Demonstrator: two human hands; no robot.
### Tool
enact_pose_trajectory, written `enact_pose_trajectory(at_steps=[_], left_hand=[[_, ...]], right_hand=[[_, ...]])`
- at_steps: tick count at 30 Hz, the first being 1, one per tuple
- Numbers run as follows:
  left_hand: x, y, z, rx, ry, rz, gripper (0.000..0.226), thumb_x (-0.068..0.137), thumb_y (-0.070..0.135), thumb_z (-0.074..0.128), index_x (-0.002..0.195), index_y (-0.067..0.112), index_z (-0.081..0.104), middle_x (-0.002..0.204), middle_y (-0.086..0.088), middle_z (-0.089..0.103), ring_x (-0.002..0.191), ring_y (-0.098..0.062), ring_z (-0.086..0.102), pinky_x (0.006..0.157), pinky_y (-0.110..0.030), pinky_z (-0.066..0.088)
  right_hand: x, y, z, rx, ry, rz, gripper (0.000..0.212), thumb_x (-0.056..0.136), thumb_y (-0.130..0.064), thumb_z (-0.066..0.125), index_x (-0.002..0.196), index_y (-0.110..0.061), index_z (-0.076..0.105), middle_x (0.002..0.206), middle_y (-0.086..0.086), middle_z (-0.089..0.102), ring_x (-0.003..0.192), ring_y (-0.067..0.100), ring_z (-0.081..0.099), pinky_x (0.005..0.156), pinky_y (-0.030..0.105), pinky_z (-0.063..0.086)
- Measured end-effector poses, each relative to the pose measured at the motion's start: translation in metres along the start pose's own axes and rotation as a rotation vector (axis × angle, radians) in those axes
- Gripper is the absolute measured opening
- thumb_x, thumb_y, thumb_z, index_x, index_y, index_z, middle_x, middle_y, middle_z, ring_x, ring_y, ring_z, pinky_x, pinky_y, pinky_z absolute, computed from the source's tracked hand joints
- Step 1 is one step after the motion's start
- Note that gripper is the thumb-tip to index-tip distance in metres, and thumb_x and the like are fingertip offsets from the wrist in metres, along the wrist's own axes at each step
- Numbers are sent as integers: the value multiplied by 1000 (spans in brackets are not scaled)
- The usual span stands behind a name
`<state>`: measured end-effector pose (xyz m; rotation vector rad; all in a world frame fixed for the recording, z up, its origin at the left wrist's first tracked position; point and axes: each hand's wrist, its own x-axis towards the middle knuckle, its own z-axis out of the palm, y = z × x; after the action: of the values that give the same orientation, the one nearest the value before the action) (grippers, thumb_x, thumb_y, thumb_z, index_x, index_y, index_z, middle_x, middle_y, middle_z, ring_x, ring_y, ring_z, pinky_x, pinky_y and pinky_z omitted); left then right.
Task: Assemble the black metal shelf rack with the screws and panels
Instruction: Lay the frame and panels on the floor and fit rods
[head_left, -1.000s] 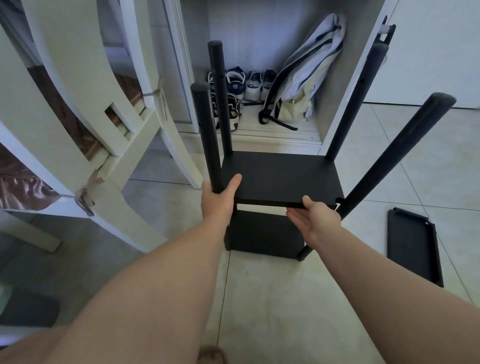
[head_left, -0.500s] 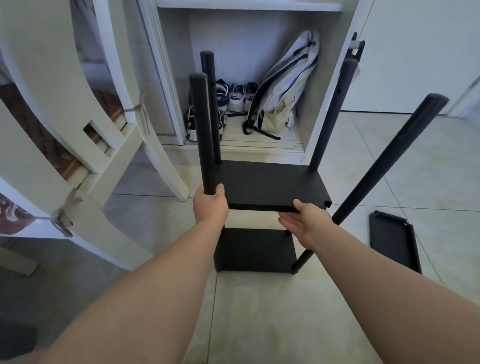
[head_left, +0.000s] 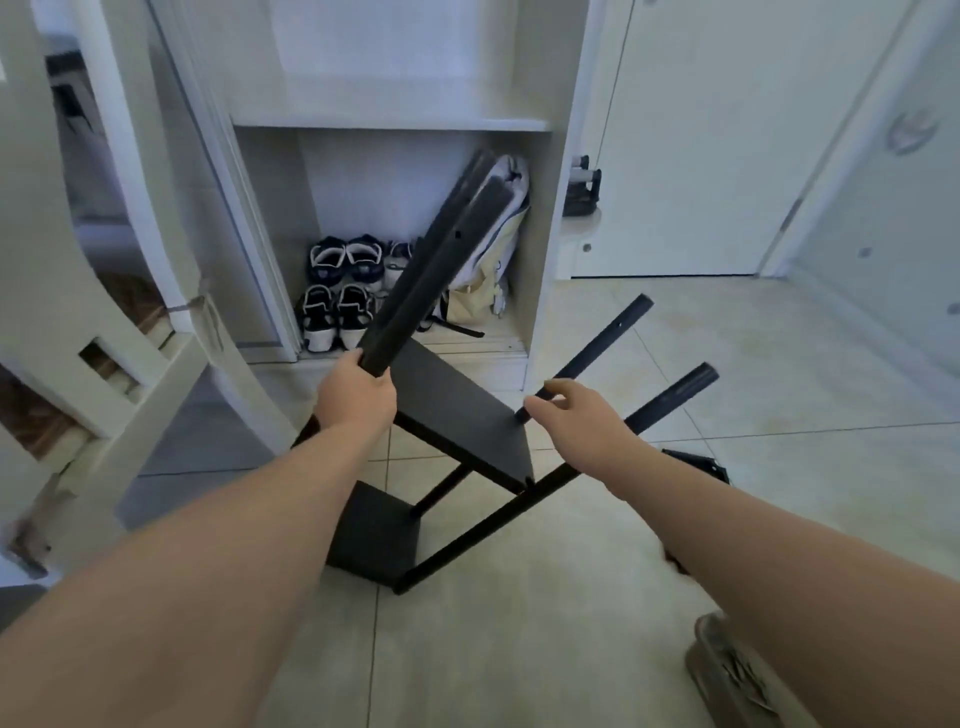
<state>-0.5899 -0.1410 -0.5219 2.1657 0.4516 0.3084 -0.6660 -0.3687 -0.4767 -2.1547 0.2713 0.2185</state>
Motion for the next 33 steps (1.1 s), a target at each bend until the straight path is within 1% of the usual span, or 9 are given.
enact_pose_trajectory(at_steps=[3, 6, 10, 13, 17, 21, 25, 29, 33], left_hand=[[-6, 10, 8, 139, -71, 113, 26, 96, 25, 54, 122, 21, 60, 95, -7, 67, 91, -34, 63, 88, -49, 53], [-12, 15, 24, 304, -99, 195, 37, 96, 23, 53, 132, 20, 54, 106, -10, 69, 100, -35, 62, 93, -46, 49], [-18, 19, 45, 386, -107, 241, 29, 93, 19, 54, 122, 19, 57, 86, -1, 62, 89, -29, 59, 86, -41, 45], [-24, 21, 58, 422, -105, 270, 30, 91, 19, 55, 121, 19, 58, 75, 5, 53, 88, -29, 59, 86, -41, 41], [-33, 25, 73, 461, -105, 307, 39, 90, 20, 57, 129, 19, 55, 93, -3, 68, 99, -30, 60, 87, -40, 40], [-42, 25, 88, 503, -127, 324, 44, 90, 18, 58, 134, 20, 52, 84, -1, 63, 94, -27, 57, 79, -36, 30], [-48, 27, 98, 510, -183, 332, 42, 91, 18, 57, 133, 23, 51, 82, 2, 59, 89, -24, 53, 84, -37, 36], [-45, 30, 108, 484, -397, 258, 58, 87, 26, 67, 140, 24, 43, 107, 1, 66, 104, -26, 60, 97, -41, 43], [-31, 37, 105, 265, -792, 2, 95, 74, 28, 82, 153, 15, 29, 144, -3, 49, 126, -25, 48, 104, -40, 40]], right_hand=[[-12, -2, -20, -154, 113, -318, 53, 104, -39, 51, 154, -31, 37, 147, -7, 53, 125, 12, 53, 101, 29, 42], [-25, 1, -34, -321, 247, -616, 50, 104, -28, 53, 152, -30, 41, 143, -10, 54, 130, 7, 45, 104, 27, 42], [-23, 6, -46, -632, 463, -932, 53, 92, -11, 66, 143, -12, 55, 142, 5, 57, 136, 27, 47, 110, 42, 39], [-11, 7, -44, -855, 487, -861, 60, 89, -14, 69, 146, -17, 52, 153, 7, 48, 148, 34, 34, 122, 54, 20], [9, 17, -36, -1052, 405, -707, 56, 97, -26, 60, 151, -23, 45, 150, 3, 51, 148, 31, 34, 122, 59, -4], [30, 29, -32, -1114, 321, -614, 38, 107, -38, 41, 143, -27, 48, 134, -3, 59, 128, 28, 50, 123, 52, 9], [44, 50, -36, -1095, 302, -569, 36, 108, -44, 36, 136, -28, 53, 121, -4, 59, 114, 24, 52, 112, 42, 25], [49, 80, -44, -999, 304, -582, 29, 105, -35, 51, 128, -21, 63, 112, 2, 61, 107, 29, 54, 109, 46, 27], [53, 103, -51, -959, 346, -595, 22, 98, -25, 66, 117, -15, 70, 104, 5, 64, 97, 33, 58, 107, 52, 30]])
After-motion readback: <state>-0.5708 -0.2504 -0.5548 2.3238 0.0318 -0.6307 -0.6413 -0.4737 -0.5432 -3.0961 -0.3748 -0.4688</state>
